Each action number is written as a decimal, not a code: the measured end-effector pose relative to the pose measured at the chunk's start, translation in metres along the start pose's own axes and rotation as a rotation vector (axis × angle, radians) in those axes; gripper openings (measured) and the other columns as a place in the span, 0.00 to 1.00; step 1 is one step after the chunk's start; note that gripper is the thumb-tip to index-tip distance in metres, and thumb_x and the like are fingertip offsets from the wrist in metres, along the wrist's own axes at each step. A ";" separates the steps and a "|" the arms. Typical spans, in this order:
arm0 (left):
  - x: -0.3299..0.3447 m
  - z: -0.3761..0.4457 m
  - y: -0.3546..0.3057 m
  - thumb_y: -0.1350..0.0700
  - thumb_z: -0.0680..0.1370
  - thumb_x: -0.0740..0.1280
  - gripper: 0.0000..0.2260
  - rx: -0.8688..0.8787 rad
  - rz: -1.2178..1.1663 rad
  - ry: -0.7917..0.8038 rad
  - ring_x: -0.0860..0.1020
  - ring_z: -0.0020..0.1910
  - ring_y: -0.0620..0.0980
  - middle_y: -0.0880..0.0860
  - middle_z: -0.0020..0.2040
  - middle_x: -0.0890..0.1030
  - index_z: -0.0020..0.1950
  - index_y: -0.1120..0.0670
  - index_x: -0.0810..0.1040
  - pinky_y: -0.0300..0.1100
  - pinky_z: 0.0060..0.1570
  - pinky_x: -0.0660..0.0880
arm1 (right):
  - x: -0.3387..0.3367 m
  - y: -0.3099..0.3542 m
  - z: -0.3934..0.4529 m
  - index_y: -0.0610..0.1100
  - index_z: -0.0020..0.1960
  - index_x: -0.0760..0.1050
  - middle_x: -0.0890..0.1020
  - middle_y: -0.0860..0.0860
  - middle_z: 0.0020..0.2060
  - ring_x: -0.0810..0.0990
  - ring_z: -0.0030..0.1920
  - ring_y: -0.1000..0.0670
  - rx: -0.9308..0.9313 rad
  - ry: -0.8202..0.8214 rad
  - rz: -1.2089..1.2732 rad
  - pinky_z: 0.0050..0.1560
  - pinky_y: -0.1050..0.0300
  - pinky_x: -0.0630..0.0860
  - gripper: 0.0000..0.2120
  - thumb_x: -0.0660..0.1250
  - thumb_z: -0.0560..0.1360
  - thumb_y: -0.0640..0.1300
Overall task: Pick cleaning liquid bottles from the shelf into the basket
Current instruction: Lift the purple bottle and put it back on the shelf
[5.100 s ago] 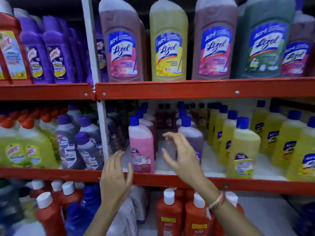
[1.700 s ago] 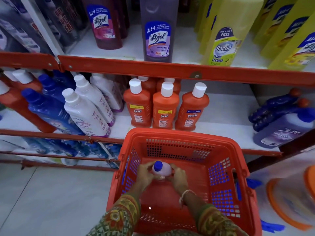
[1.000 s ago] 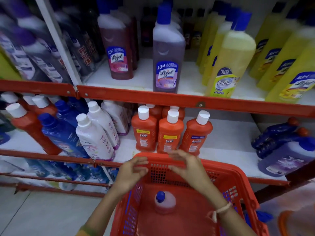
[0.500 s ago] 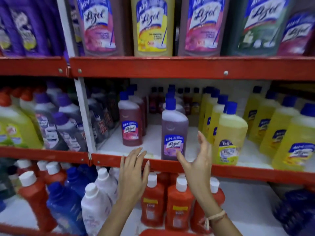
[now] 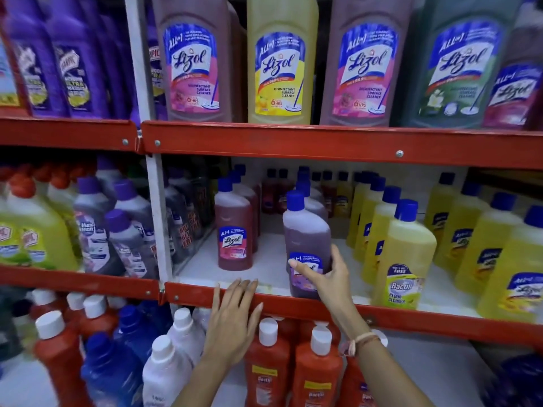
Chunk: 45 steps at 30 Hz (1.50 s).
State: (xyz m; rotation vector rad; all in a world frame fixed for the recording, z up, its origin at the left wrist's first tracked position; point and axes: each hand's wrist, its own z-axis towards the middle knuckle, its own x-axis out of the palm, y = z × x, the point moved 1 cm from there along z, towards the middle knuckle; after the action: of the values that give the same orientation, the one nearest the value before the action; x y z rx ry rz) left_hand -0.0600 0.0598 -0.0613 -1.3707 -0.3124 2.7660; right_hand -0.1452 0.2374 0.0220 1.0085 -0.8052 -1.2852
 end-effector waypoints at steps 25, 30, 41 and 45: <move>0.003 -0.003 0.003 0.41 0.79 0.51 0.24 0.032 -0.028 -0.006 0.69 0.67 0.50 0.50 0.64 0.76 0.72 0.49 0.64 0.51 0.71 0.44 | -0.016 0.072 -0.034 0.47 0.52 0.79 0.87 0.48 0.44 0.85 0.46 0.47 -0.072 0.157 0.486 0.42 0.56 0.82 0.30 0.83 0.51 0.45; 0.006 -0.003 0.006 0.39 0.79 0.46 0.26 0.029 -0.031 0.004 0.70 0.67 0.52 0.51 0.63 0.77 0.69 0.50 0.67 0.50 0.71 0.44 | -0.015 0.060 -0.027 0.42 0.48 0.77 0.85 0.48 0.37 0.84 0.40 0.49 0.040 0.340 0.855 0.43 0.54 0.83 0.31 0.85 0.49 0.45; 0.004 -0.003 0.006 0.41 0.77 0.53 0.24 0.035 -0.035 0.007 0.68 0.68 0.50 0.50 0.66 0.75 0.72 0.49 0.63 0.49 0.72 0.43 | -0.032 0.044 -0.003 0.39 0.56 0.73 0.85 0.47 0.40 0.83 0.43 0.48 0.066 0.348 0.713 0.47 0.53 0.82 0.39 0.85 0.50 0.44; 0.004 -0.003 0.006 0.42 0.77 0.54 0.24 0.040 -0.028 0.005 0.68 0.69 0.50 0.50 0.66 0.75 0.72 0.49 0.63 0.50 0.72 0.43 | -0.029 0.035 0.009 0.39 0.57 0.75 0.86 0.46 0.43 0.85 0.44 0.48 0.089 0.321 0.566 0.43 0.55 0.82 0.38 0.85 0.50 0.44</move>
State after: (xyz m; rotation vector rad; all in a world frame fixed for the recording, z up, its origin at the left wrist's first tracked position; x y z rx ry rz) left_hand -0.0596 0.0551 -0.0677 -1.3531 -0.2726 2.7304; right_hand -0.1437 0.2648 0.0593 0.9357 -0.8231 -0.5918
